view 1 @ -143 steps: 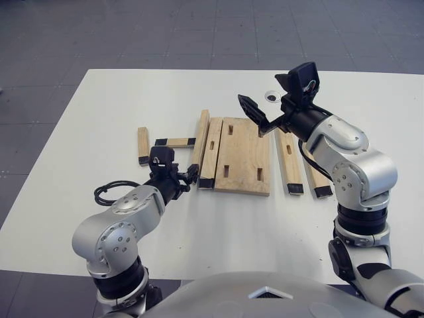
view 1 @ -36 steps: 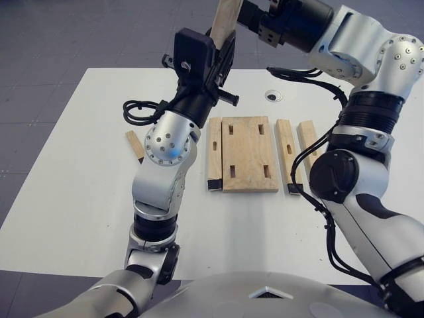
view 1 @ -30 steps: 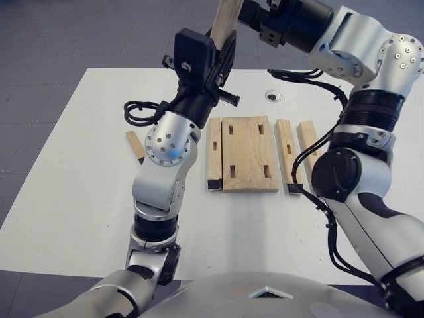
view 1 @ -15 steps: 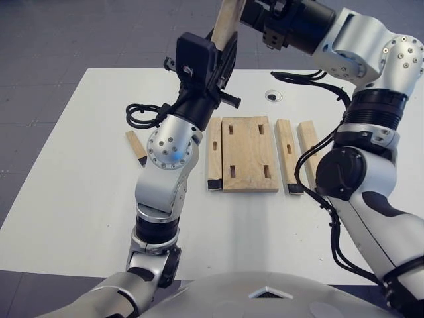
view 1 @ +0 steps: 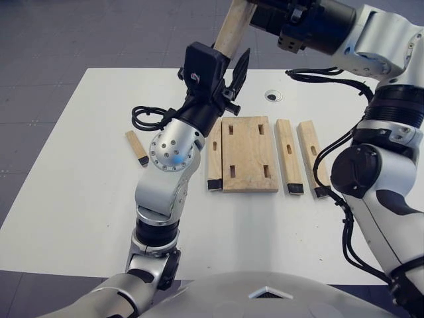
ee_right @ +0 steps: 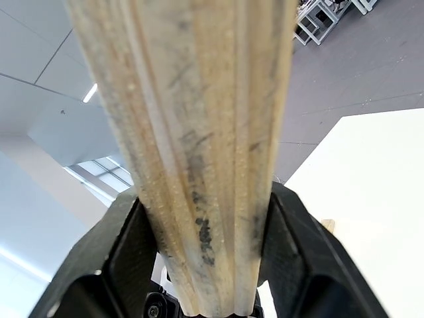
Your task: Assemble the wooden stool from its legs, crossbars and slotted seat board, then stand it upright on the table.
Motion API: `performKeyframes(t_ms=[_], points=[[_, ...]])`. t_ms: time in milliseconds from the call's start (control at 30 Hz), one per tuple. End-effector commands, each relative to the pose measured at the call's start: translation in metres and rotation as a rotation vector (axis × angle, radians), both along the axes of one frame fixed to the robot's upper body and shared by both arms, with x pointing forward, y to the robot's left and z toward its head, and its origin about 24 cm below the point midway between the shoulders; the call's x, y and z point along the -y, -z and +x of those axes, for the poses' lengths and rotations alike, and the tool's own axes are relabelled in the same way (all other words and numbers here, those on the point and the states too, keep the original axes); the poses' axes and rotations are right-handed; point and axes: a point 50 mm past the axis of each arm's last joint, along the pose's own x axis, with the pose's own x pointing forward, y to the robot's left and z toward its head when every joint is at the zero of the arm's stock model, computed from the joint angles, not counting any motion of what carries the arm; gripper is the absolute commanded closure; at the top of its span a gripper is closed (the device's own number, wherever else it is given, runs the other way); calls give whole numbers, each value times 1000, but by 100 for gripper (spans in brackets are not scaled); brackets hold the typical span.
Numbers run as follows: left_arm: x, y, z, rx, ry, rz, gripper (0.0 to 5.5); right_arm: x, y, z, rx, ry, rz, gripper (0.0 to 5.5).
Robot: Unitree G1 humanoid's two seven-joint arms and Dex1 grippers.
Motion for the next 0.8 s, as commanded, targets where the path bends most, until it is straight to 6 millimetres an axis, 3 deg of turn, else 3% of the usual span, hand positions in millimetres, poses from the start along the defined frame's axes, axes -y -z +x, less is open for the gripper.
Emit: performKeyframes(t_ms=[33,100,233,367,467,633,733,800], points=[[-4,13,4,-76,-44,40,268,-2,-3,-2,59,-8,-2,342],[-5,15,4,-82,-61,58,241,5,4,8,70,66,-50,343],[-5,17,3,-95,-52,77,241,28,23,41,133,269,-173,344],[-2,17,3,-105,-26,91,241,44,43,60,237,347,-275,345],[-3,18,2,-115,-15,105,241,51,61,66,426,380,-280,345],[-2,18,3,-119,6,119,241,60,95,65,681,406,-454,345],[1,18,2,-120,30,123,241,67,117,59,729,352,-527,345],[1,19,2,-124,37,128,241,73,131,53,675,289,-487,345]])
